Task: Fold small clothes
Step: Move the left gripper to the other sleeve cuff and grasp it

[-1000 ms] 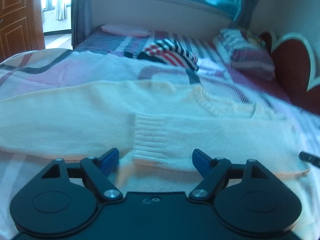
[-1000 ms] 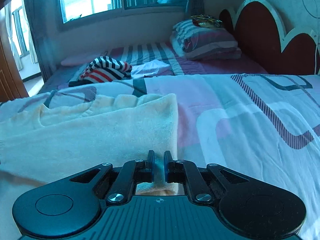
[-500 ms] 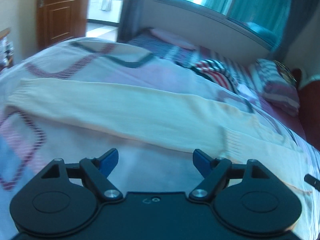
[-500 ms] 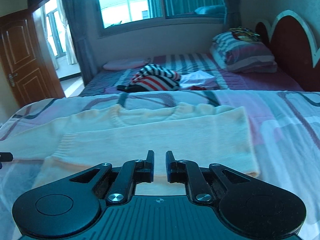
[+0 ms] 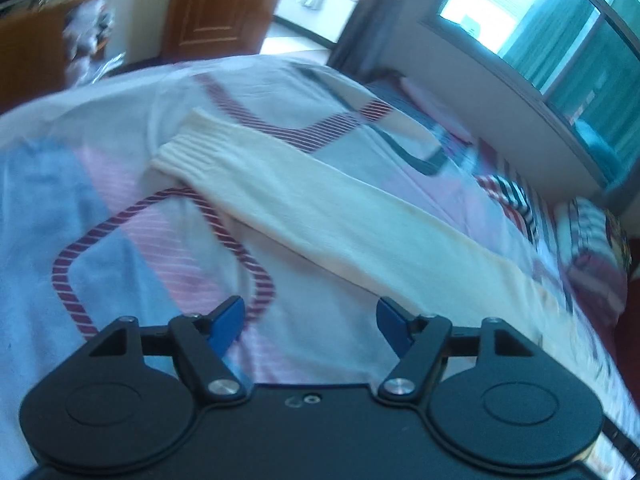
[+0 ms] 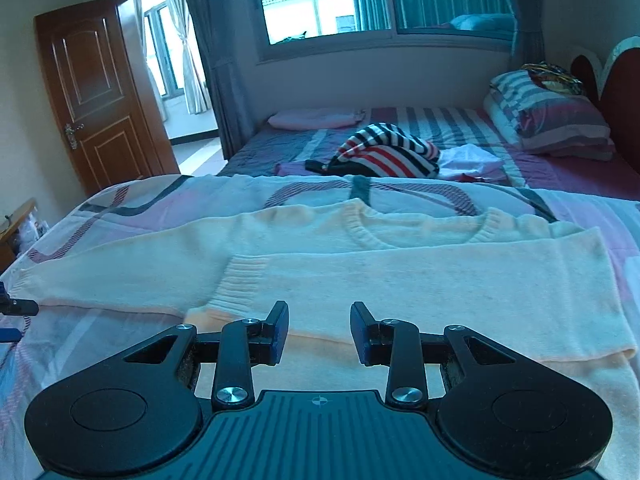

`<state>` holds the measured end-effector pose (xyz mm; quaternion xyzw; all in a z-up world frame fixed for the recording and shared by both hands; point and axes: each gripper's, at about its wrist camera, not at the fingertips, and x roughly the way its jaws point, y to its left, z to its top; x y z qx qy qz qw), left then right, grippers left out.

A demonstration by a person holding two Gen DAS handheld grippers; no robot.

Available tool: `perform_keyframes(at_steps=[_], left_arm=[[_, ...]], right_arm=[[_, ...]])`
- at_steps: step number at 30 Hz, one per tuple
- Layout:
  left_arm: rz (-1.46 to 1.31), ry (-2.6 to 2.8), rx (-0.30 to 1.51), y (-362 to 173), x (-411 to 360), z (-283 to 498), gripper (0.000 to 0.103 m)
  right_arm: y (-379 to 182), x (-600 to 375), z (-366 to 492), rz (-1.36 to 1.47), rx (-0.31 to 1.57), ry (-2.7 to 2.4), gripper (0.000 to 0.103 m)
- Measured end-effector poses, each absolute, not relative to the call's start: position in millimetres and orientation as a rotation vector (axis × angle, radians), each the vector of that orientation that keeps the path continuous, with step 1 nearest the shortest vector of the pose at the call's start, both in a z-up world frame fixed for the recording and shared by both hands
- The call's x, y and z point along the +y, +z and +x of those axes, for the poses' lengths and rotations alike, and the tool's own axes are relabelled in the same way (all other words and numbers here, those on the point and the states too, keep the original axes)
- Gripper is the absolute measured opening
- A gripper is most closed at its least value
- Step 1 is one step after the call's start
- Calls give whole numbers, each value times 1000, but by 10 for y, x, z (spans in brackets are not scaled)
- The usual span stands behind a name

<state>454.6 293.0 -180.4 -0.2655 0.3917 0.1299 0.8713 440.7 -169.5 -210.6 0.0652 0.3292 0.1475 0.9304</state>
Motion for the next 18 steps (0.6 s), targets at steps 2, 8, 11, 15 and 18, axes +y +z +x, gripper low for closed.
perform_keyframes(at_steps=[2,8,11,15,18], left_arm=[[-600,269,810,-1854,3037,4573,70],[-718,258,743,-1951,3232,4663,71],[-745,257,712,-1975,3280,4735,71],[-757,284,675,-2007,3331,4817,50],[-768,301,668,-2037,3376,4848,29]], right_arm=[[-2116,-1620,4447,131,677,313,34],[-2167,-1447,4552,114,682,321,34],[-2221,-1396,4626,110,693,313,34],[-2272,-1340,4737,106,701,305,34],[-2317,-1284,4811,101,709,302,34]])
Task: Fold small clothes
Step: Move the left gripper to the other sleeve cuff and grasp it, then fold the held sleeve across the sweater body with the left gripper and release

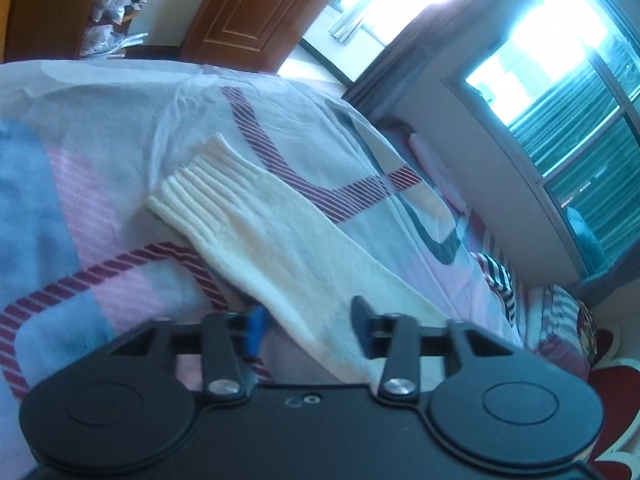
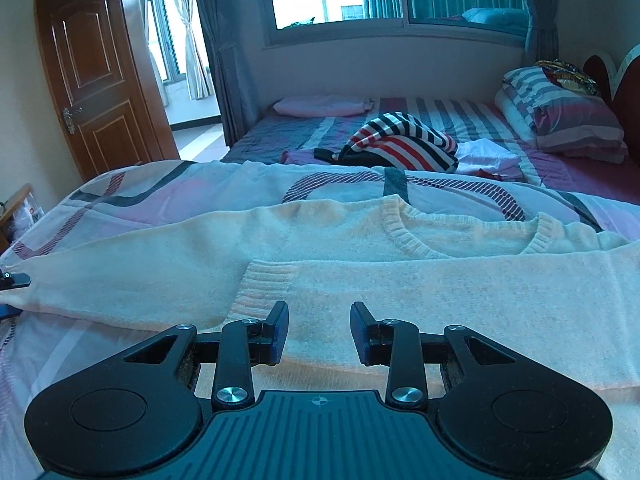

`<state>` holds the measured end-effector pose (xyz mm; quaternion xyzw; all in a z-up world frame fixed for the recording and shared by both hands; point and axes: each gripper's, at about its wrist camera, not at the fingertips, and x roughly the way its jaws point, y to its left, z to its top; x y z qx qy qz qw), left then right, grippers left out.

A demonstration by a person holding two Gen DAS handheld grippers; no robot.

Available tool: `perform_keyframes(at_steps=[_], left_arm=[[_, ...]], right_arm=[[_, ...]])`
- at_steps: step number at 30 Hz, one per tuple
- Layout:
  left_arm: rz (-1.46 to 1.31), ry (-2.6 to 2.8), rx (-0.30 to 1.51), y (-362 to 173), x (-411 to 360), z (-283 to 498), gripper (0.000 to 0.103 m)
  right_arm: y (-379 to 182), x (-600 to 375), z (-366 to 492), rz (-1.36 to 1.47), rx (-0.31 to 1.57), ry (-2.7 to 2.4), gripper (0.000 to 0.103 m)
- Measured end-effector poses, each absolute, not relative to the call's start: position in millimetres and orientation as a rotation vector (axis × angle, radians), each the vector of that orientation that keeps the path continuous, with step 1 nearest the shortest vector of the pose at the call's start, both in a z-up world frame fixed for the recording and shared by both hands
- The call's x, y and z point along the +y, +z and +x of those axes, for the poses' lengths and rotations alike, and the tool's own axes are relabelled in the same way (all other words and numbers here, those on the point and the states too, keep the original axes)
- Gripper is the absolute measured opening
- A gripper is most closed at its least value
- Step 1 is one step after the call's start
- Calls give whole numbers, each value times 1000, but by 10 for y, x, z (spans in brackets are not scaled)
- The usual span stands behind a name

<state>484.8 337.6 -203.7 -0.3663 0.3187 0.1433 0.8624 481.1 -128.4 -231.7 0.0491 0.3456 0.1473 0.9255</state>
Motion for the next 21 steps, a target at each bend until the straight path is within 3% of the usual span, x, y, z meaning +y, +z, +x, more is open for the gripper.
perform_keyframes(at_steps=[1,4,12,21], left_arm=[[-771,309,669,-2046,3386,4851,15],[-796,322,664,-2078,3433,4835,5],[-625,229,577,-1676,3076,4829,2],[-367,-150,585,-1247,1558,5106,2]], right_arm=[[-2338,-1262,4827,95,711,301,34],[-2490,-1212,4912,53,766,279,34],[-2410,-1394,4841,122,726,295,34],[-2210,-1855,4646,200,699,258,34]])
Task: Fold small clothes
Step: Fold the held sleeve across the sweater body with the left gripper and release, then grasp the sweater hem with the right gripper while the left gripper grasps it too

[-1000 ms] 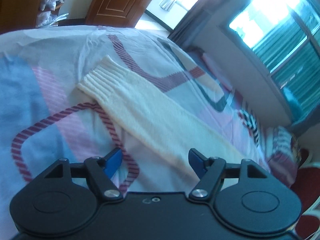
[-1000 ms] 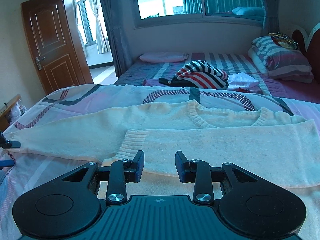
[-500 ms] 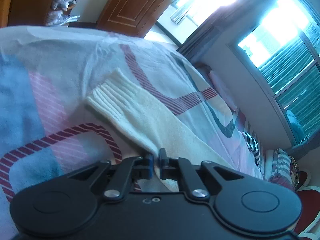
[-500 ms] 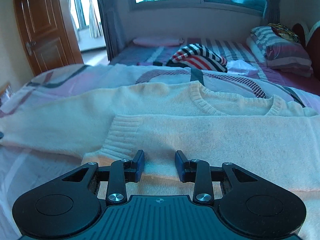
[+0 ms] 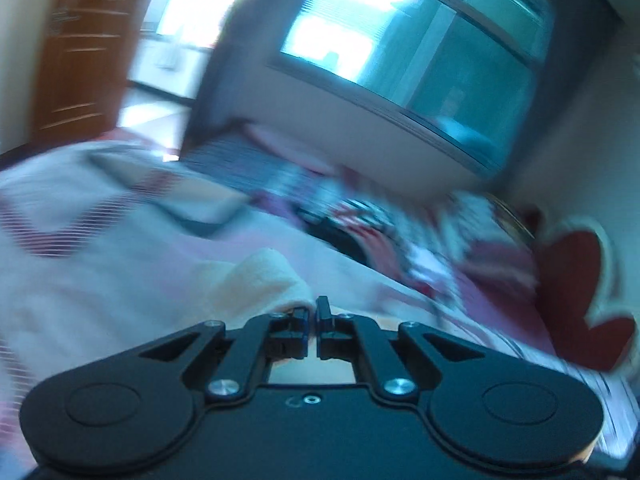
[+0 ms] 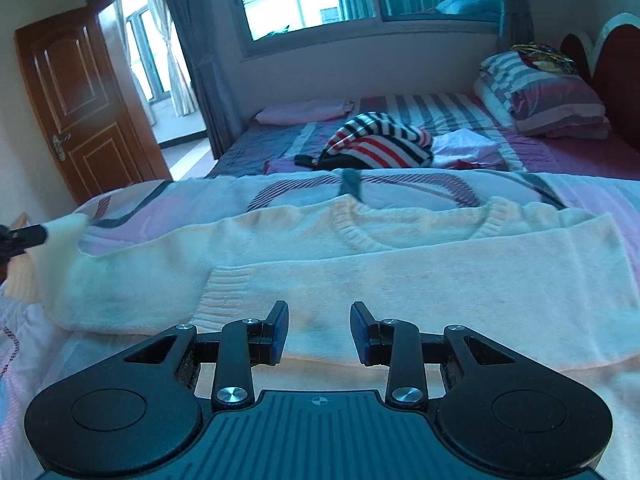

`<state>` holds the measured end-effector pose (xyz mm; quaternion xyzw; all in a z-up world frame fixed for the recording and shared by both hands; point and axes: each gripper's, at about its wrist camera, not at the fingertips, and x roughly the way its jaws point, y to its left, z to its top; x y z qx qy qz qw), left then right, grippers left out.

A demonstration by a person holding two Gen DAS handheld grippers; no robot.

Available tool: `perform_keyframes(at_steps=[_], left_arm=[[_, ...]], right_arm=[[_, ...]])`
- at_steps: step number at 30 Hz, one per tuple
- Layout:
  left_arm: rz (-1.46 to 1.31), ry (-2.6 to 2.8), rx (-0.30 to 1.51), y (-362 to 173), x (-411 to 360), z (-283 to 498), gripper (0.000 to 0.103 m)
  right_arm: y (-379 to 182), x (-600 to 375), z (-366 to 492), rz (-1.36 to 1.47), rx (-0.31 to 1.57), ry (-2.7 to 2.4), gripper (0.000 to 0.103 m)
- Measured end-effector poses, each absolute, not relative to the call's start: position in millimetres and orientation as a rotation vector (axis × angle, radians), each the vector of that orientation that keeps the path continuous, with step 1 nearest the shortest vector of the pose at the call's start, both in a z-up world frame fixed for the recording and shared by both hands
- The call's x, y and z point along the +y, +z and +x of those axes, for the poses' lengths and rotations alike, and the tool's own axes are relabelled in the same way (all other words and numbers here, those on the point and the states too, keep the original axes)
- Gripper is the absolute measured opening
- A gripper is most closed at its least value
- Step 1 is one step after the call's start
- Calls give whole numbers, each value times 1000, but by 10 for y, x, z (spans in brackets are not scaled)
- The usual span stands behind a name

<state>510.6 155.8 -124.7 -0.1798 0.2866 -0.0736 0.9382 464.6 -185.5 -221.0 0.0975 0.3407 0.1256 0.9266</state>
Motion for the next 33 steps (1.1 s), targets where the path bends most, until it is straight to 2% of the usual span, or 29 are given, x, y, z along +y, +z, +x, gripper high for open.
perform_keyframes(at_steps=[4,8,10,12,14,15,16,17,26,30,33], left_arm=[[-245,-335,631,-1333,649,5147,2],[-163,-430,737,-1635,-24,5148,5],[-130,-442,805,-1794,-180,5131,21],[-116,-451,852,-1867,-191,5081,24],[-95,-460,858,-1839,-182,4952,42],[-91,-451,846,-1819,-127,4890,61],[-95,-438,822,-1782,-49,4827,74],[-91,-425,800,-1745,-3,4783,76],[-42,-215,795,-1693,731,4652,73],[-59,-164,820,-1764,947,4644,72],[-73,-153,822,-1803,1013,4666,71]], right_arm=[[-2125,-2221,4510,219,673,199,34],[-2120,-2586,4391,236,672,142,34],[-2136,-2743,4349,243,683,124,34],[-2157,-2855,4307,255,692,121,34],[-2161,-2895,4274,267,692,133,34],[-2159,-2890,4261,272,694,145,34],[-2155,-2861,4245,277,695,161,34],[-2146,-2823,4239,279,695,178,34],[-2172,-2058,4235,176,705,361,35],[-2279,-1742,4228,47,706,376,45],[-2383,-1615,4263,-29,719,361,45]])
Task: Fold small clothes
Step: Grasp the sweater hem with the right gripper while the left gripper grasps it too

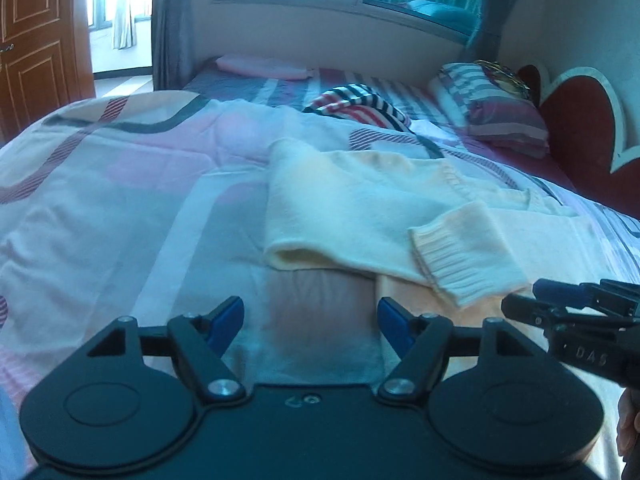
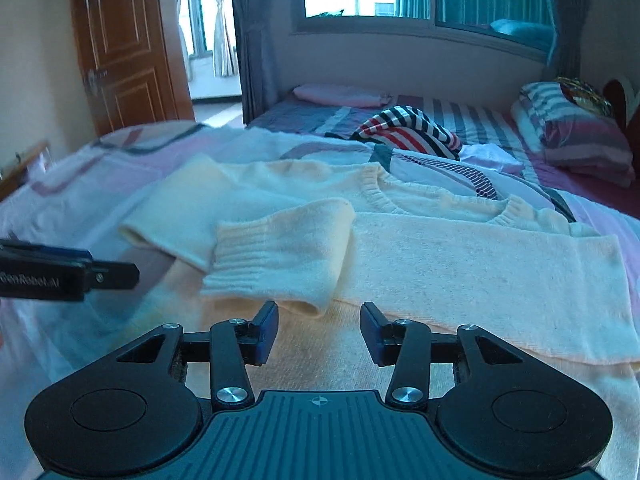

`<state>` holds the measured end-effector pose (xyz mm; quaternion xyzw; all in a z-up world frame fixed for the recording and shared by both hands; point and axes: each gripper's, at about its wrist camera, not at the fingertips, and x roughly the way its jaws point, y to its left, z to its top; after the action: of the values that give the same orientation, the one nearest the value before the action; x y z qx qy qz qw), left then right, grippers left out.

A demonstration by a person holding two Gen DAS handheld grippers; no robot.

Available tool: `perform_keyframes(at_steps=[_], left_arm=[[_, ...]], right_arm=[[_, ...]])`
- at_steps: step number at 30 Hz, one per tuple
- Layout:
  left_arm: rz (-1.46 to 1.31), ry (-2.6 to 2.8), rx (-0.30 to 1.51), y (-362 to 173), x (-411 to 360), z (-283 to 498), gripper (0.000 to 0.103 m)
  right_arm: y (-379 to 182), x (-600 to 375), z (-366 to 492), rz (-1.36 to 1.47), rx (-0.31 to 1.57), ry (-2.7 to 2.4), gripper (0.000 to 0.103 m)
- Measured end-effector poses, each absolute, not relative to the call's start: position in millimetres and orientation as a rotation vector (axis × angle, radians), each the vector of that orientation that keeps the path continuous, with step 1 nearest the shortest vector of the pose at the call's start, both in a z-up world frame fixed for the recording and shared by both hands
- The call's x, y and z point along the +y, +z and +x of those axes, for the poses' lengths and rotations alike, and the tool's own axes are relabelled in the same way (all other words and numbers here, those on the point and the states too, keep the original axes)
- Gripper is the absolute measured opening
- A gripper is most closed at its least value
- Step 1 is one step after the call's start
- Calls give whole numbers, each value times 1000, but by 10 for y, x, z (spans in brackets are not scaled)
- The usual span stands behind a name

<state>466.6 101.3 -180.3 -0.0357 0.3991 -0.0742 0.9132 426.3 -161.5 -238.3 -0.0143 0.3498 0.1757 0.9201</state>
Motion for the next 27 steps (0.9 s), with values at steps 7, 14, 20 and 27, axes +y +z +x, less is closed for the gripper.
perform_keyframes(at_steps=[7,14,20,27], left_arm=[[-75,-151,804,-1861,987,4760,71],[-68,-141,799,-1903,912,4831,71],[-66,-142,779,-1896,809,4869,71],[-38,-161,760,-1990,654,4920,34]], right_arm=[[-2384,-1490,4443,-82,647,324,45],[-2228,-1735,4658,89,617,318,8],[-2084,-2542,4706,353,600,179,4],[-2310,-3346,4628,524,702,33,5]])
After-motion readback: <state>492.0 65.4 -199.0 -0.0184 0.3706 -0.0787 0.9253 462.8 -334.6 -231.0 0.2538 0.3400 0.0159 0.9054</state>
